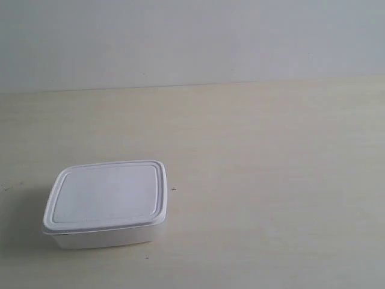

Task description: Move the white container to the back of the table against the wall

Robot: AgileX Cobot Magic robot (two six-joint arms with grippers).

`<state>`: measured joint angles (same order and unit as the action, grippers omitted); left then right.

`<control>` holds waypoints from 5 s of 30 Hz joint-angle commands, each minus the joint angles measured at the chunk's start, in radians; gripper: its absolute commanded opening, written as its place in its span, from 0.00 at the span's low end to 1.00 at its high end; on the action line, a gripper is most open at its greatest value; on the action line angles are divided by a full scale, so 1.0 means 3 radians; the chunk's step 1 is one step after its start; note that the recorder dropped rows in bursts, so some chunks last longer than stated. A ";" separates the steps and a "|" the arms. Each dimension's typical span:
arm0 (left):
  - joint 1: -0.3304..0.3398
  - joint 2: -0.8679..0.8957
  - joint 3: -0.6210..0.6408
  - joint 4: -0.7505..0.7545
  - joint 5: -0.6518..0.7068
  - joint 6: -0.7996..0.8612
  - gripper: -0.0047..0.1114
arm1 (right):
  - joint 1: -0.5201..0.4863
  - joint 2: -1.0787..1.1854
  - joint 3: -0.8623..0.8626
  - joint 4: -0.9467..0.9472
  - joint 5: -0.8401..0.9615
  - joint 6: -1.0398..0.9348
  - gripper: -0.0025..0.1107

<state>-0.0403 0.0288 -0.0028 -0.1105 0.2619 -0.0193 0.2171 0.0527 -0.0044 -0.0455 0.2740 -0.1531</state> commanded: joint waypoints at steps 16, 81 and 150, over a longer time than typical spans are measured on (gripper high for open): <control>0.0003 -0.0021 0.0009 -0.0623 -0.0905 -0.1762 0.04 | -0.0005 -0.0026 0.0015 0.1290 -0.1404 0.0485 0.02; -0.0115 0.2683 -0.1627 -0.1338 0.1983 0.0218 0.04 | 0.1760 0.5496 -0.4204 0.1290 0.2007 0.0869 0.02; -0.0115 0.4514 -0.1278 -0.3116 0.0340 0.1986 0.04 | 0.2027 0.6229 -0.3762 0.2046 0.0864 0.0488 0.02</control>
<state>-0.0713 1.3740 -0.3876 -1.0074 0.3813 0.5454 0.8239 1.9199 -1.1335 0.5780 0.5576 0.0000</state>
